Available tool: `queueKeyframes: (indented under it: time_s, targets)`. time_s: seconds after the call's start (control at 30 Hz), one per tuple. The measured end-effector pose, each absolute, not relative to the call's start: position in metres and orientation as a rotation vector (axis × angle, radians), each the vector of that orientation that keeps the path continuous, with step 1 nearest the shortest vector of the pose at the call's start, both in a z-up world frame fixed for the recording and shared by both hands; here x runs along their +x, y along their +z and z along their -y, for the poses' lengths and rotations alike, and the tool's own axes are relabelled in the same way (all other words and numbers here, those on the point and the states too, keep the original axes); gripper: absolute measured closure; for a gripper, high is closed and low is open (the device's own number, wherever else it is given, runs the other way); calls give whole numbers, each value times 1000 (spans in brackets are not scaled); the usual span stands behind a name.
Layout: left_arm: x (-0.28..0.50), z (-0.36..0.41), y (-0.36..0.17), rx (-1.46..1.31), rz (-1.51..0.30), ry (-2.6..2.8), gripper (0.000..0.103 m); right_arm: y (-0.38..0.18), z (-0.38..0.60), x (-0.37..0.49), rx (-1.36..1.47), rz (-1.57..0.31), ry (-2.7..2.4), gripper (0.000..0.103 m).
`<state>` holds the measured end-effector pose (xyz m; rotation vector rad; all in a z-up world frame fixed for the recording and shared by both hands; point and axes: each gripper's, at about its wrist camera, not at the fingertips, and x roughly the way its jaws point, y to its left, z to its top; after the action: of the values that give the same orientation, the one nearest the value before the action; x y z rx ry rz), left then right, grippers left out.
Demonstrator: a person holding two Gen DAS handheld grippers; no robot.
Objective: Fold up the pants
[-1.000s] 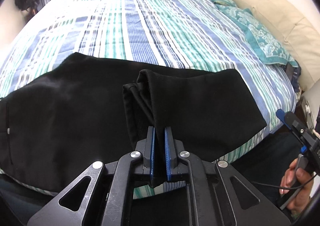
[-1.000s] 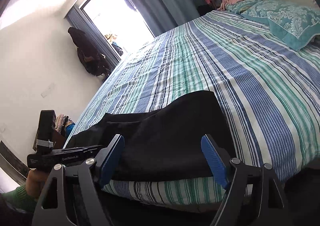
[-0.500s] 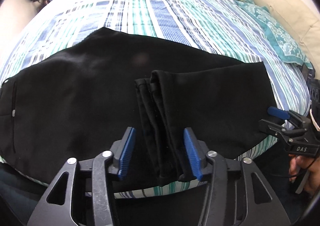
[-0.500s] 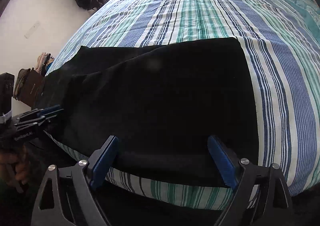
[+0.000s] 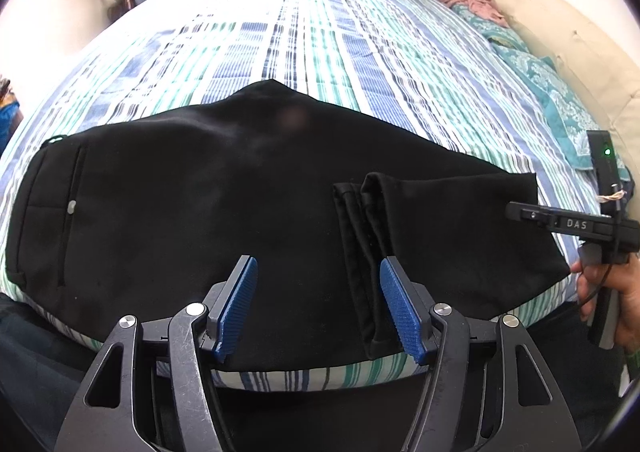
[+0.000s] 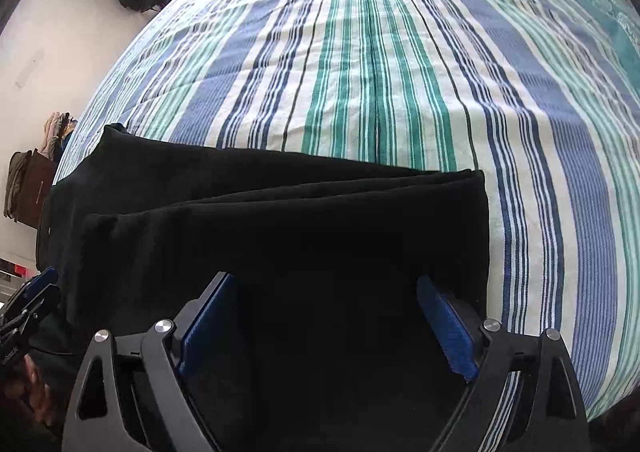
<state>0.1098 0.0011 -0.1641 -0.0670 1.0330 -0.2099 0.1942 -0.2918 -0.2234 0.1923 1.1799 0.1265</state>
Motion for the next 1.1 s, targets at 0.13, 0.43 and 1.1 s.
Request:
queueKeyframes:
  time_s: [0.13,0.43,1.1]
  targets:
    - [110,-13,-161,-108,-1012,-187,36,-178,285,158,203,-1053,127,11]
    - [116,-13,-160,-139,-1000,-177,33,-222,275,99,92,-1059,51,6]
    - [117,-69,-158,-285,-983,-67,18,-174,157,131,-36,-955,291,6]
